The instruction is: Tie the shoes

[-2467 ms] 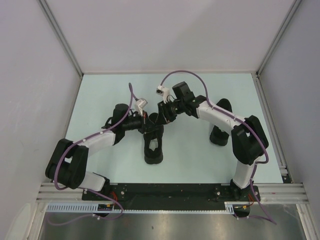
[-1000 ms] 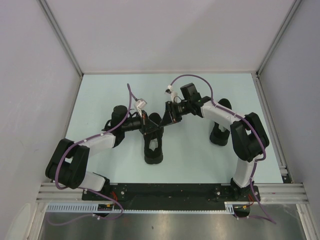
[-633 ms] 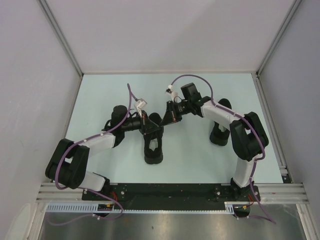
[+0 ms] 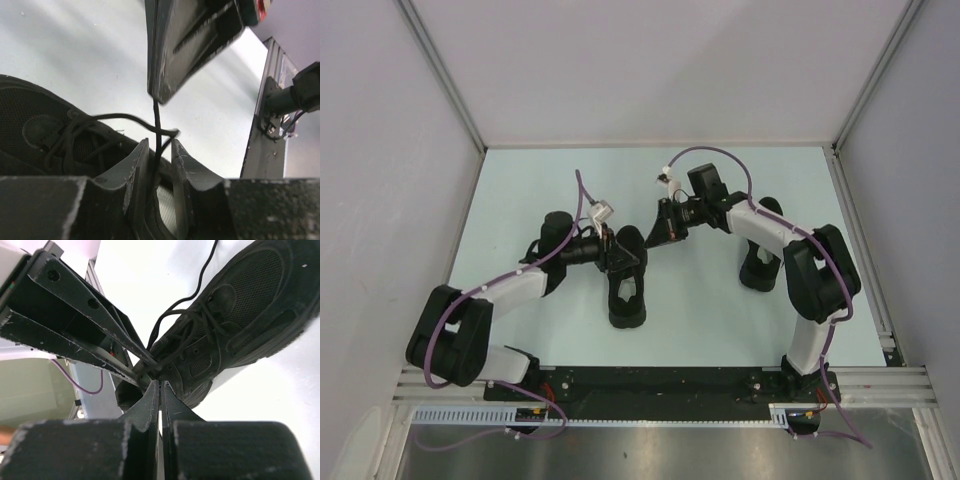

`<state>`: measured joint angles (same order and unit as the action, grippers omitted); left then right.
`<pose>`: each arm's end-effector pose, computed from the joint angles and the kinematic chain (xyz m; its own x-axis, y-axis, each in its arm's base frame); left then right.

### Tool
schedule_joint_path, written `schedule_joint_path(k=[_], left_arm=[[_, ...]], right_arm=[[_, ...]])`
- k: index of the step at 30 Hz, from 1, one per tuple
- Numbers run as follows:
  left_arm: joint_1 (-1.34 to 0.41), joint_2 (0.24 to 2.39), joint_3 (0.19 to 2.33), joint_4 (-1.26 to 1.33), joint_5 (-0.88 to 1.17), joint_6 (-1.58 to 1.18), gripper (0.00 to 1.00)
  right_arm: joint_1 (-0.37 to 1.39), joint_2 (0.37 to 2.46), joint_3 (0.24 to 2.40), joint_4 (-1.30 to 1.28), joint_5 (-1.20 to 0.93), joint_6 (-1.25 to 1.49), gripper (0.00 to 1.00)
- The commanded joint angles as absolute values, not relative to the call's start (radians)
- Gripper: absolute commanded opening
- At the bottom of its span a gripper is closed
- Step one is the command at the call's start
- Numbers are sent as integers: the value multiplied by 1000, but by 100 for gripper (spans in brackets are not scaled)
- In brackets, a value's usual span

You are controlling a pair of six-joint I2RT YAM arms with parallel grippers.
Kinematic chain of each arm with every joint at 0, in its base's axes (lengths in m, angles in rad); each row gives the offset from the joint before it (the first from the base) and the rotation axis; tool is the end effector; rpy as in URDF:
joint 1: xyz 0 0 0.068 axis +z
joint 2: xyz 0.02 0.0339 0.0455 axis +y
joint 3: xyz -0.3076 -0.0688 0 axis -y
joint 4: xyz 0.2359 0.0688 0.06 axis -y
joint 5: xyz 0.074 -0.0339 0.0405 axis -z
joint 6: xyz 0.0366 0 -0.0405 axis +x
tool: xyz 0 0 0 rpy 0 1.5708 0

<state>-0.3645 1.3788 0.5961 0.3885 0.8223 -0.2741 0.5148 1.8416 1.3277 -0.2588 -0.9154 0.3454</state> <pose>0.2354 -0.1185 0.2536 -0.5822 0.0250 -0.8127 0.7449 0.4170 -0.5208 0.3392 0.2252 0.2789 -0.8406 -0.2384 -0.4864 -0.5416 0.3525 0.7632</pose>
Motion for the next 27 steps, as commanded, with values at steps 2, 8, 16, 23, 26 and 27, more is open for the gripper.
schedule_joint_path(k=[2,8,16,23,26,27], left_arm=[[-336,1298,609,275,880,-143,31],[-259,1140,604,70,925,-3,43],[-132,1114,748,-504,853,703,55],[-38,1316,866,-474,703,928,54],[-37,1431,954,-361,615,776,54],[-37,1492,972,-330,570,729,54]], right_arm=[[506,1770,1324,-225,-899,339,0],[491,1738,1324,-244,-888,319,0],[460,1672,1324,-287,-871,265,0],[460,1634,1324,-348,-838,180,0],[460,1629,1324,-379,-824,138,0],[460,1629,1324,-388,-824,121,0]])
